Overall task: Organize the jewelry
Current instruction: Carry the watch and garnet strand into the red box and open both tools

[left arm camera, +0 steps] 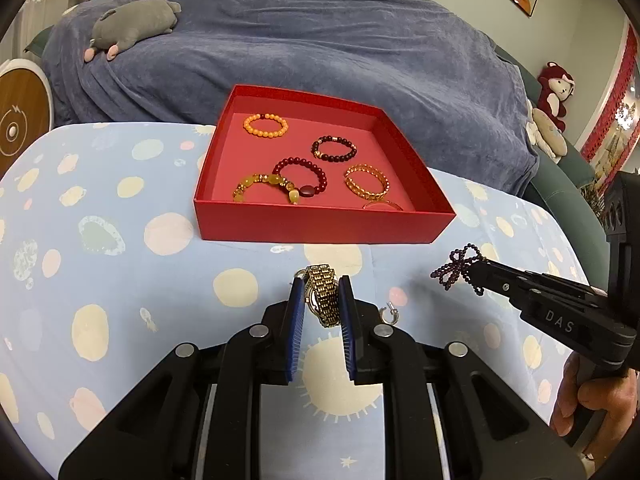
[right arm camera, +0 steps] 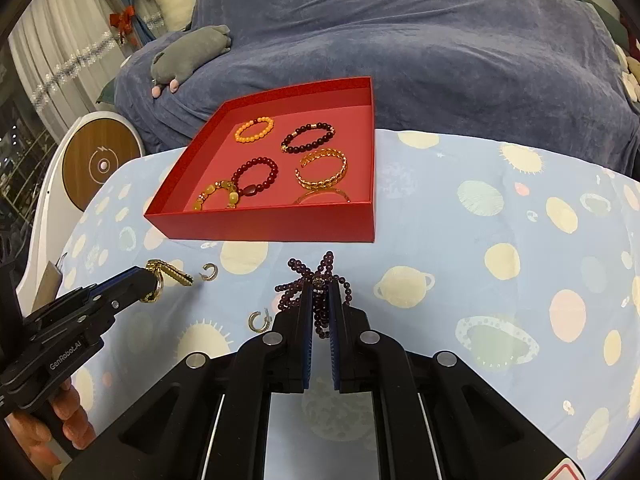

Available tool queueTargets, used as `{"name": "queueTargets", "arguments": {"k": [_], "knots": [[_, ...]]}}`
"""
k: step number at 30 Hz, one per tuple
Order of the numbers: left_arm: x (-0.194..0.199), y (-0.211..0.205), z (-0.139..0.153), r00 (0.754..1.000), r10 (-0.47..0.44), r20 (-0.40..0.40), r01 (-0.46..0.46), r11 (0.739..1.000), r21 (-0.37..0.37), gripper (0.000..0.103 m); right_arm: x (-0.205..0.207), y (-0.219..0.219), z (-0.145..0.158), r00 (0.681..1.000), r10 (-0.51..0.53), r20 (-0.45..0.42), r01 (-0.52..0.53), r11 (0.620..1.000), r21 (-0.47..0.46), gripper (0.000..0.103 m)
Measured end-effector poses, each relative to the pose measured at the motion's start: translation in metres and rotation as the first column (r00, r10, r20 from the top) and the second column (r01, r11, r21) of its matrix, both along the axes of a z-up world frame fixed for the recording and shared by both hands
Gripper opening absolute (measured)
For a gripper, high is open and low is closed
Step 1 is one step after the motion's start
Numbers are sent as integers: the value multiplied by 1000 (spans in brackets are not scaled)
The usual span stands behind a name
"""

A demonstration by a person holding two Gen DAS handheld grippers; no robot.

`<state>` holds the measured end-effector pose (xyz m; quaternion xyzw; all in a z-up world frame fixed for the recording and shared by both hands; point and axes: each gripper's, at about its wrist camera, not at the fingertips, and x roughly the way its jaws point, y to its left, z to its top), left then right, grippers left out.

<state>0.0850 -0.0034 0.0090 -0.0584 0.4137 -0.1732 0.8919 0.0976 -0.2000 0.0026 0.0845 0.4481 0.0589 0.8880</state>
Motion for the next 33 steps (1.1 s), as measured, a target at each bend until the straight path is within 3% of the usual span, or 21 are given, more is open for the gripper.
{"name": "queueTargets", "arguments": {"k": [16, 33], "knots": [[20, 5, 43, 994, 21, 105, -18, 999, -33, 17, 25, 3, 34, 997, -12, 81, 9, 999, 32, 7], [68, 7, 29, 993, 60, 99, -63, 998, 30, 17, 74, 19, 30, 997, 13, 80, -16, 999, 36, 7]]}}
